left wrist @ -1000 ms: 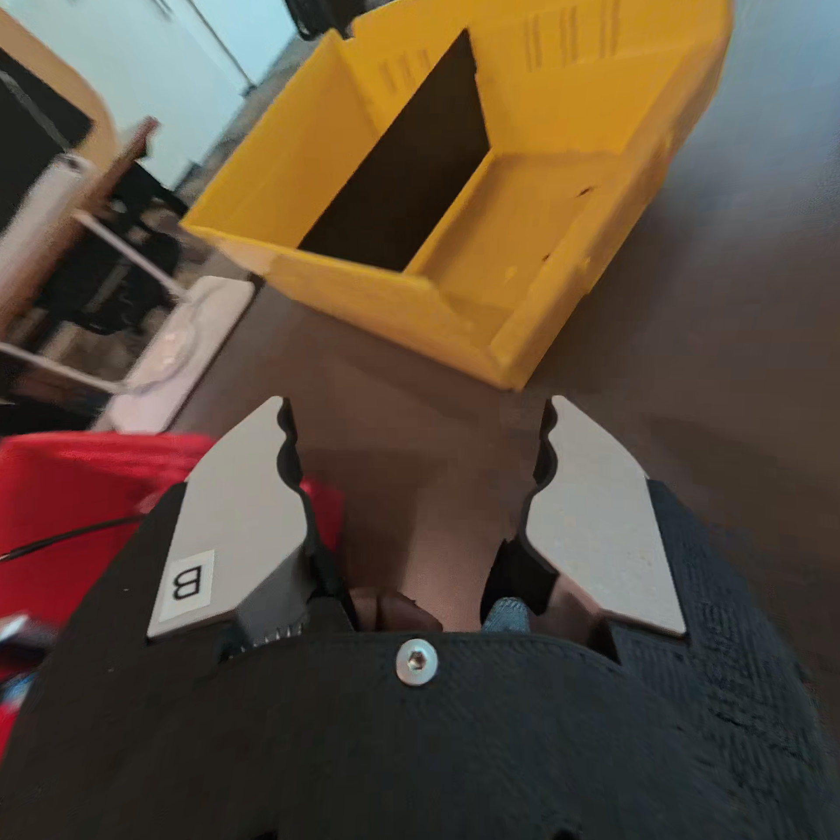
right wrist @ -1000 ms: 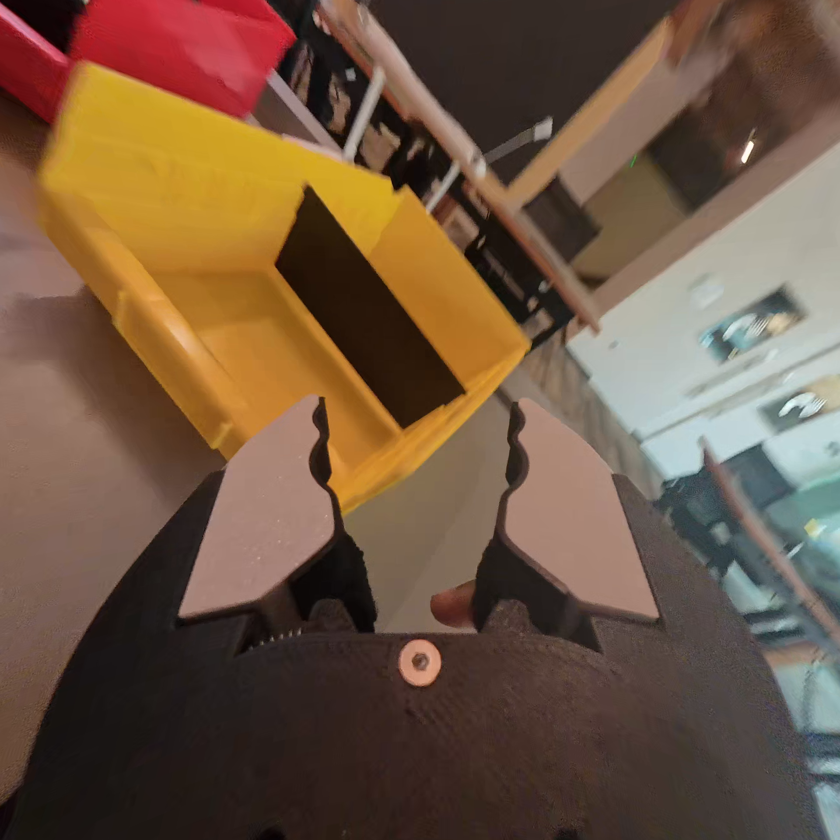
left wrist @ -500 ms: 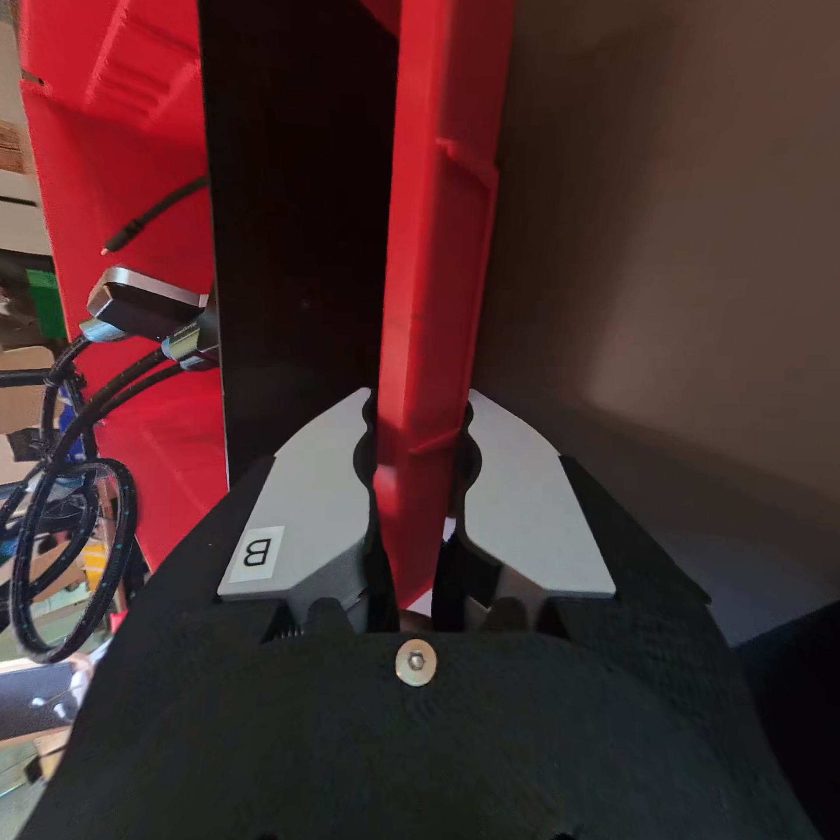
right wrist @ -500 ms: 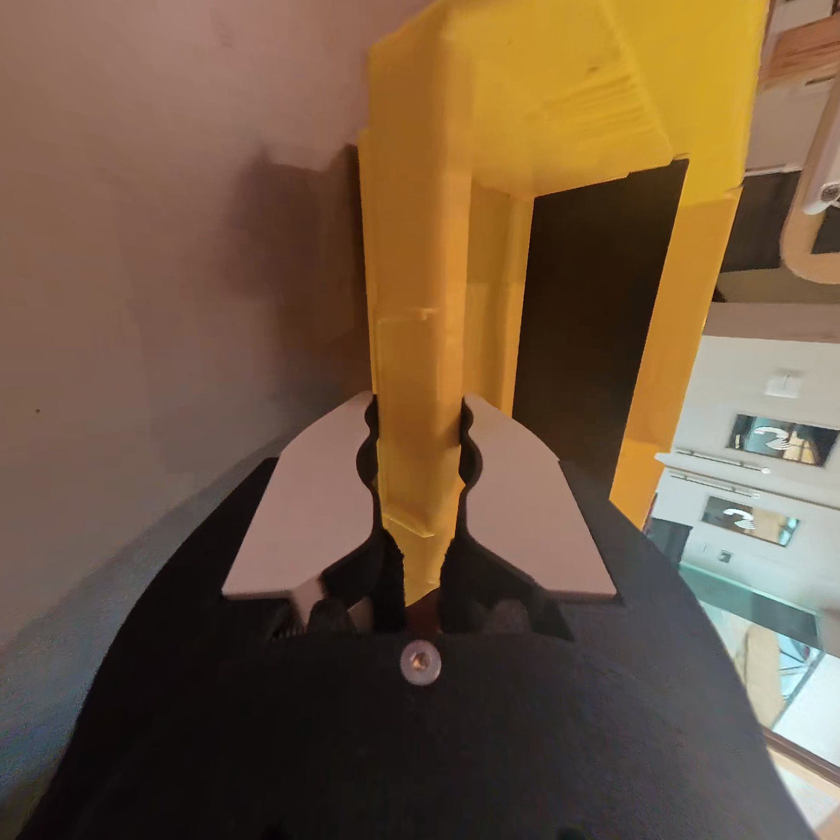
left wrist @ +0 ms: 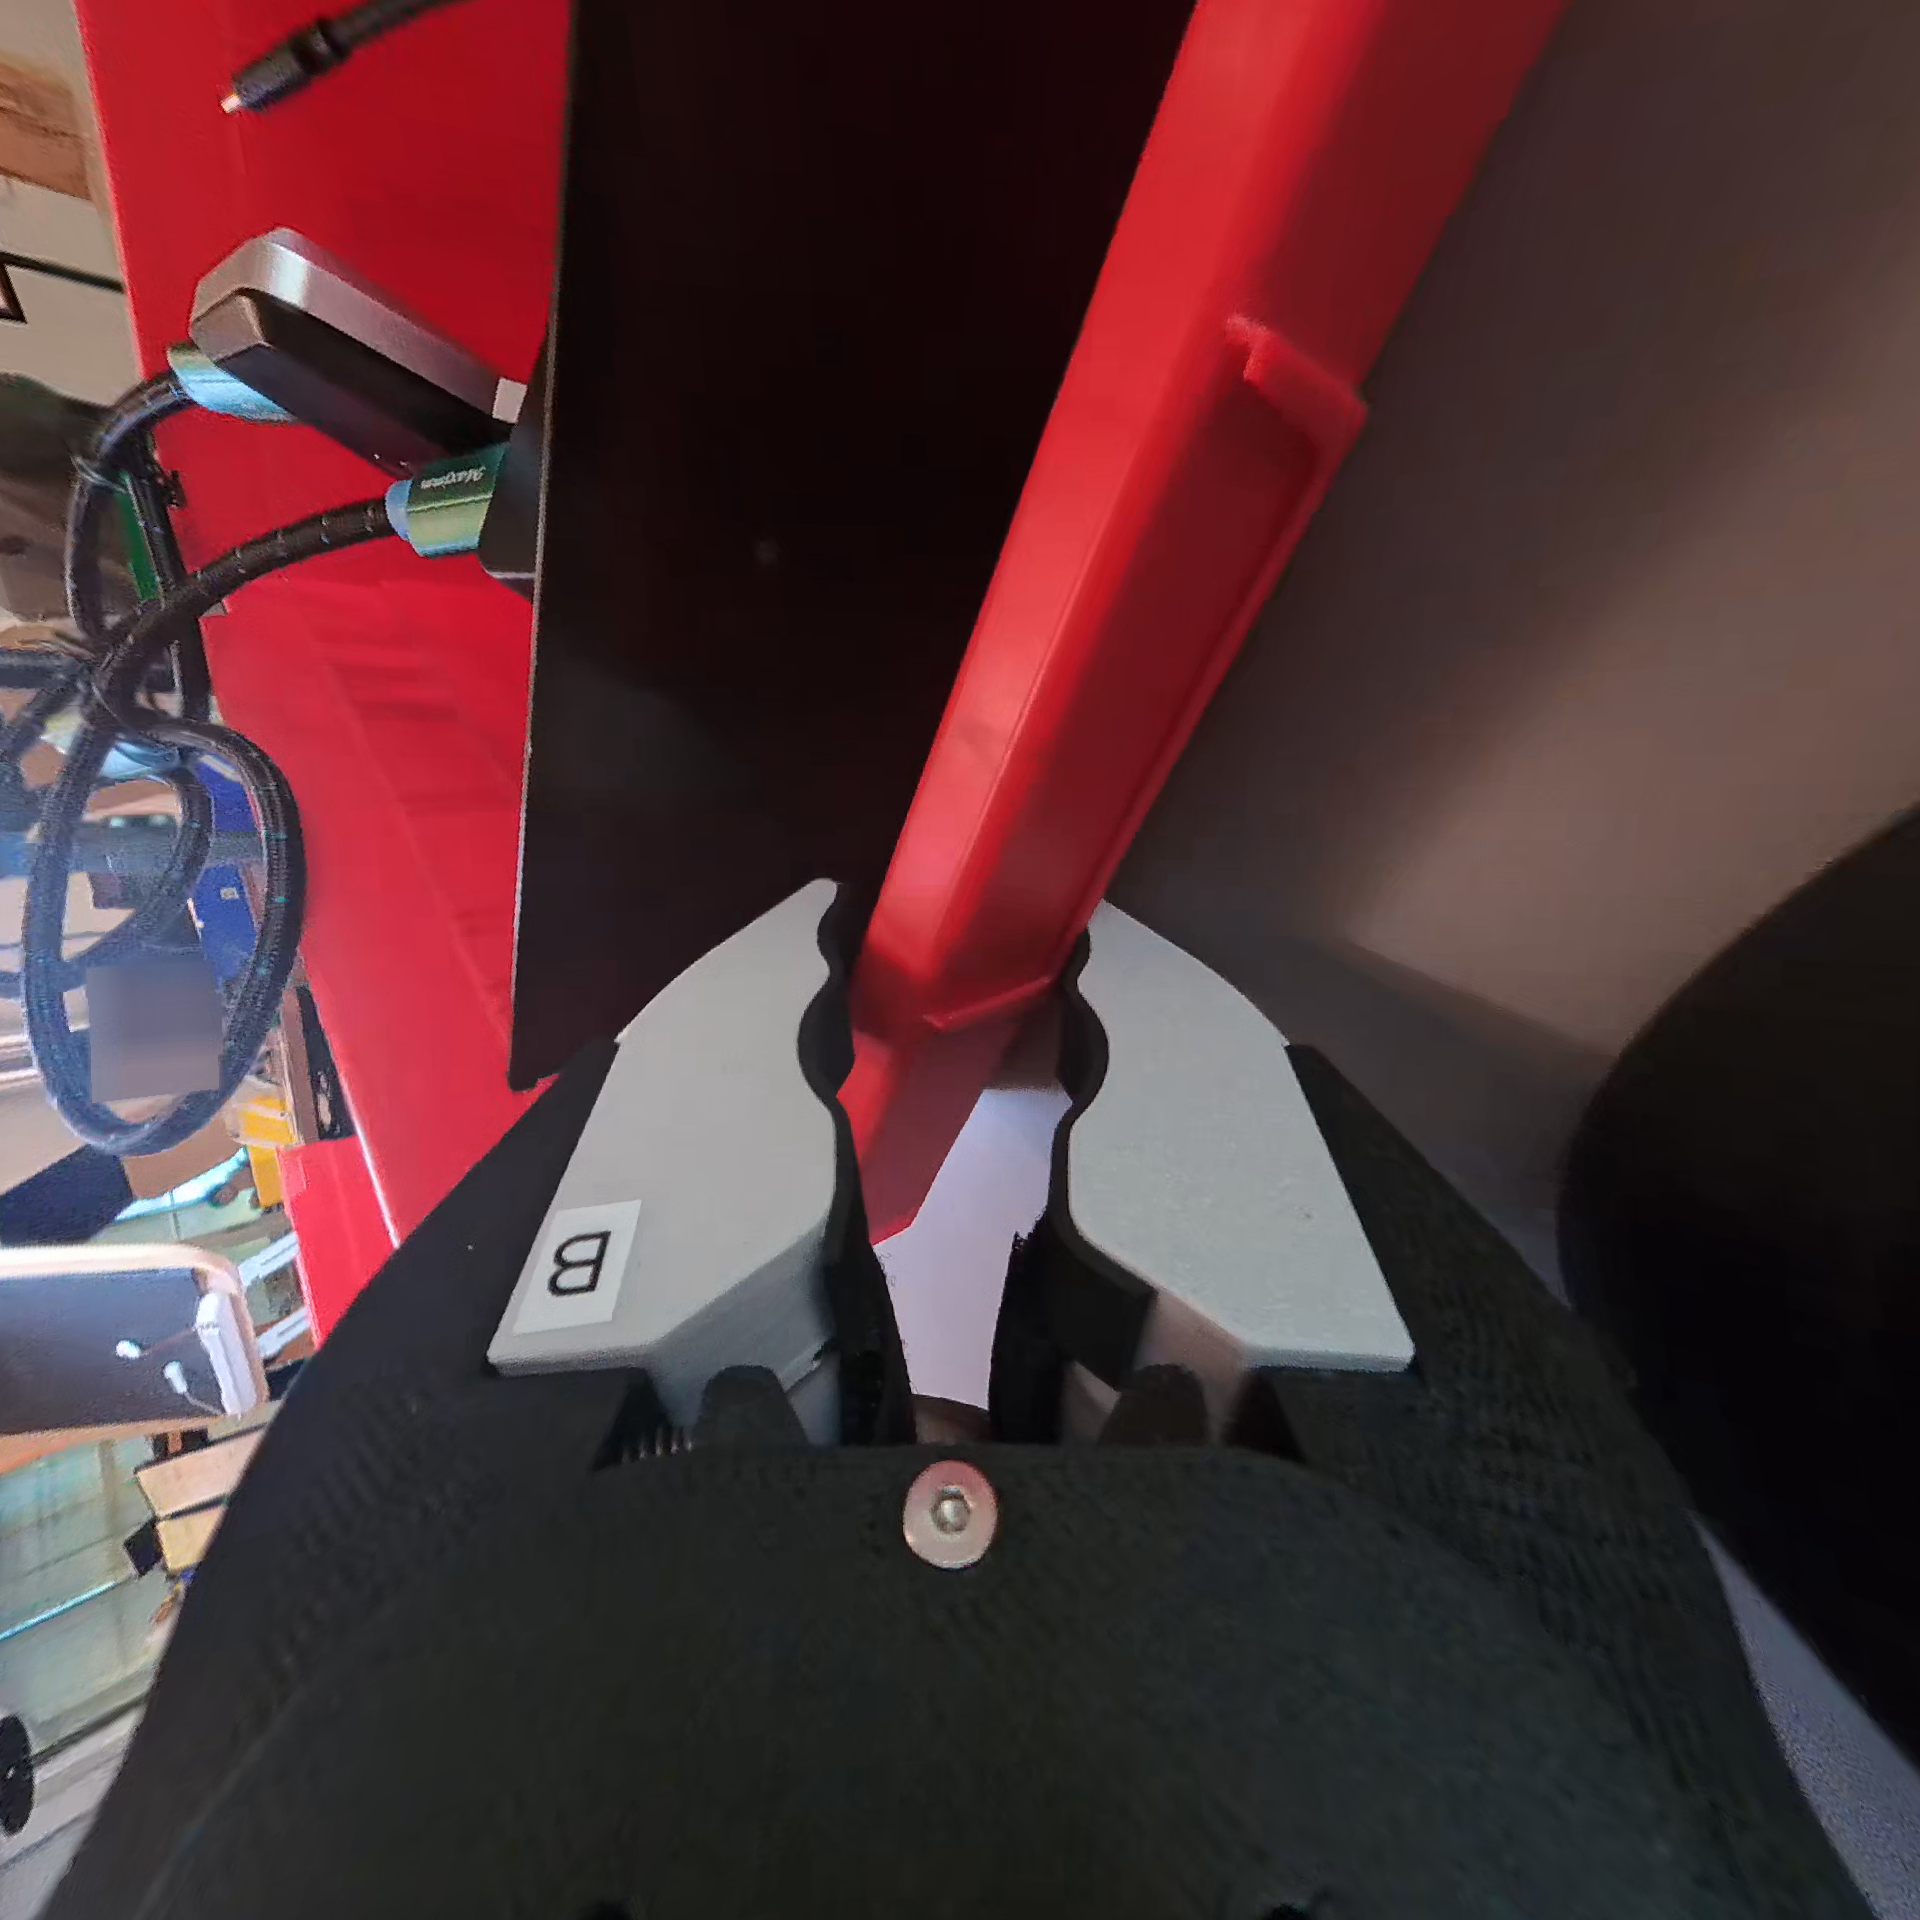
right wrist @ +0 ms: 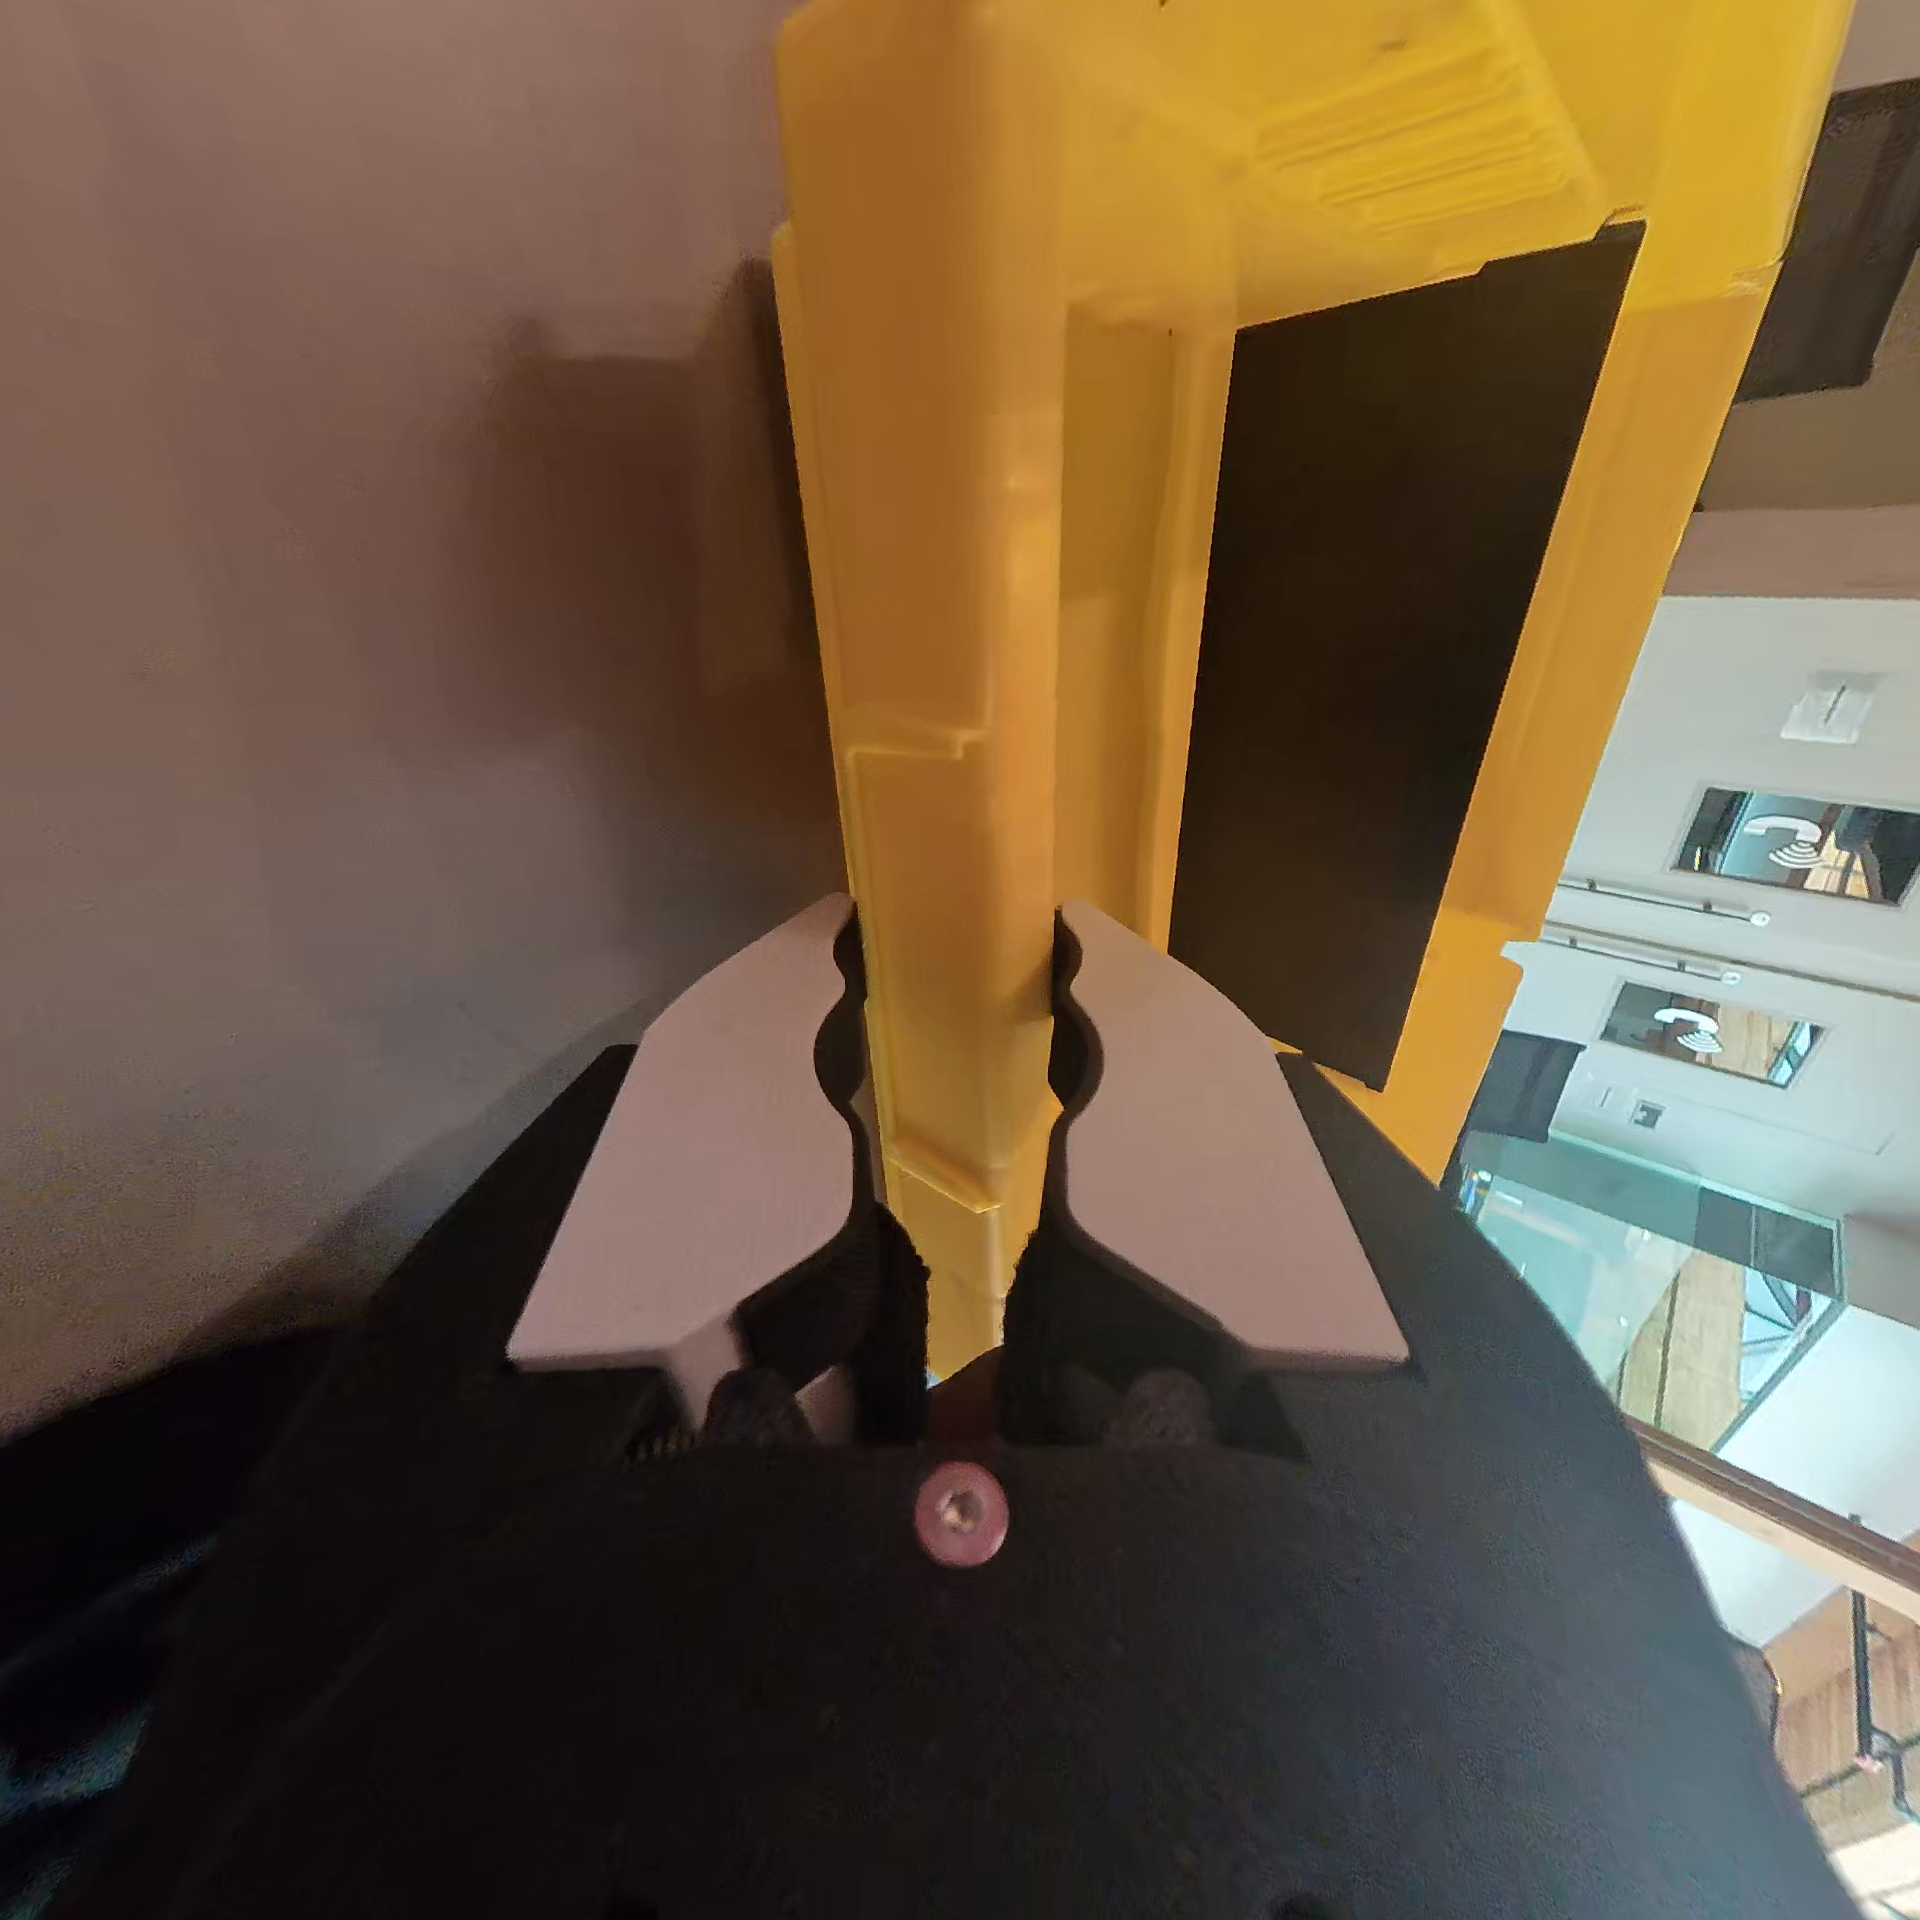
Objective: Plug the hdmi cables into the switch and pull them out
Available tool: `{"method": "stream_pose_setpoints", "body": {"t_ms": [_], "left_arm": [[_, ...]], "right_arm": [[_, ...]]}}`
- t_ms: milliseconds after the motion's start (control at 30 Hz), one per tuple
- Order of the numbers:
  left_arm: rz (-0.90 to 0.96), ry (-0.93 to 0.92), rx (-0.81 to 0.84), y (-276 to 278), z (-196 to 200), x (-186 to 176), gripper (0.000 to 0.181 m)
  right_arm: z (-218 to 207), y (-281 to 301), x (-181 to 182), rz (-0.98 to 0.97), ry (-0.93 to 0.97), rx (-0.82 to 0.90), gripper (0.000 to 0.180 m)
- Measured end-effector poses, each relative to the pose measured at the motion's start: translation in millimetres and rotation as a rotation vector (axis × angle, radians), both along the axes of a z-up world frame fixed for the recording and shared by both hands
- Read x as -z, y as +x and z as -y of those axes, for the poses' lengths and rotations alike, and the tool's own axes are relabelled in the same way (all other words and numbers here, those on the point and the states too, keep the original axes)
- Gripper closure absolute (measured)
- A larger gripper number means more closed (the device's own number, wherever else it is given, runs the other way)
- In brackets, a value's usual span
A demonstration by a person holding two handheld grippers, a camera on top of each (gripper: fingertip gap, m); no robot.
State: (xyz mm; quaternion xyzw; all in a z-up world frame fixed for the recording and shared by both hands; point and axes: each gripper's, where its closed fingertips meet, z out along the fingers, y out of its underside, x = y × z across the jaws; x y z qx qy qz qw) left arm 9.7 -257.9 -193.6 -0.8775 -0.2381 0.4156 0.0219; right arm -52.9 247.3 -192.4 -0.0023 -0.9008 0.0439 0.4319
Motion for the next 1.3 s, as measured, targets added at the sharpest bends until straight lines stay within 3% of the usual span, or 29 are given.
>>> {"method": "stream_pose_setpoints", "body": {"t_ms": [433, 933, 1100, 1233, 1300], "left_arm": [[0.056, -0.042, -0.159, 54.6, 75.9, 0.0, 0.146], [0.066, -0.017, -0.225, 95.5, 127.9, -1.4, 0.142], [-0.062, 0.430, -0.255, 96.5, 103.3, -32.7, 0.115], [-0.156, 0.971, -0.226, 81.4, 67.5, -92.9, 0.115], [-0.117, 1.130, -0.257, 67.4, 63.6, -106.6, 0.114]], "right_arm": [[-92.4, 9.7, 0.5, 0.004, 0.084, 0.105, 0.147], [-99.9, 21.4, 1.3, 0.069, 0.056, 0.098, 0.144], [-64.1, 36.3, -29.5, 0.172, -0.334, 0.016, 0.117], [-19.2, 50.1, -75.3, 0.230, -0.684, -0.139, 0.109], [0.4, 57.7, -89.7, 0.239, -0.772, -0.222, 0.110]]}}
